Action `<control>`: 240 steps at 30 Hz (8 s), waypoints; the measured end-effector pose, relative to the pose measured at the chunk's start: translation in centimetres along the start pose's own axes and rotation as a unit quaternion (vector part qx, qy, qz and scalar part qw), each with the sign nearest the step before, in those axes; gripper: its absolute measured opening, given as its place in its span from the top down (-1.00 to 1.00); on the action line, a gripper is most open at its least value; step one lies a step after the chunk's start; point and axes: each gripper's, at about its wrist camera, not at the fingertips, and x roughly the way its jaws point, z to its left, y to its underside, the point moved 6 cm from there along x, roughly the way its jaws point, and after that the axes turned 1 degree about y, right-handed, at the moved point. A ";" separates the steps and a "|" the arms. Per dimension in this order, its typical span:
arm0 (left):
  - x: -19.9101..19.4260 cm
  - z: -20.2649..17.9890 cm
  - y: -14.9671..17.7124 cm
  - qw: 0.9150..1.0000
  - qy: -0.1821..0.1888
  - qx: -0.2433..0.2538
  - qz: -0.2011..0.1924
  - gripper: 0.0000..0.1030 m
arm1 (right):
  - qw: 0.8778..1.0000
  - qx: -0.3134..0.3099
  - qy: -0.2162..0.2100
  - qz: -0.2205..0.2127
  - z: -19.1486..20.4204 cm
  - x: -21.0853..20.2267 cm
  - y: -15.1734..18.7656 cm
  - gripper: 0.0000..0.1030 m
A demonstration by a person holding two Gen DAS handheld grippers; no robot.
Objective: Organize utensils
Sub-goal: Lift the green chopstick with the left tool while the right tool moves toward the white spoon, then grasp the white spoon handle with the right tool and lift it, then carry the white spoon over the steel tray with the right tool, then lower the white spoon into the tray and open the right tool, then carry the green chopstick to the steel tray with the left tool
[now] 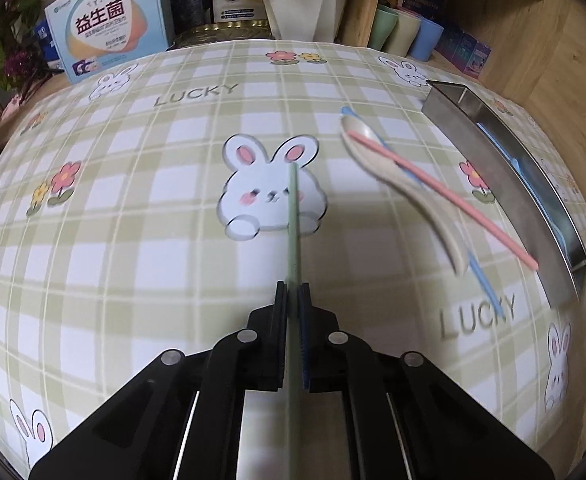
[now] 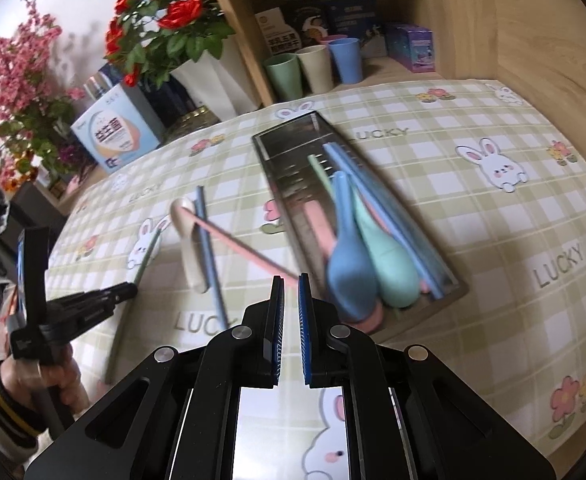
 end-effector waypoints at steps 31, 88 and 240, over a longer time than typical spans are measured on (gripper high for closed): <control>-2.2 6.5 2.7 0.995 0.055 -0.063 -0.061 0.86 | 0.990 -0.132 0.014 0.040 8.8 5.8 2.2 0.85; -2.3 6.9 3.0 0.991 0.076 -0.071 -0.080 0.86 | 0.980 -0.172 -0.099 0.022 16.7 10.9 3.2 0.73; -3.5 -3.6 -4.0 0.983 0.089 -0.159 -0.010 0.90 | 0.989 -0.004 0.123 -0.085 -7.2 -0.9 -2.1 0.27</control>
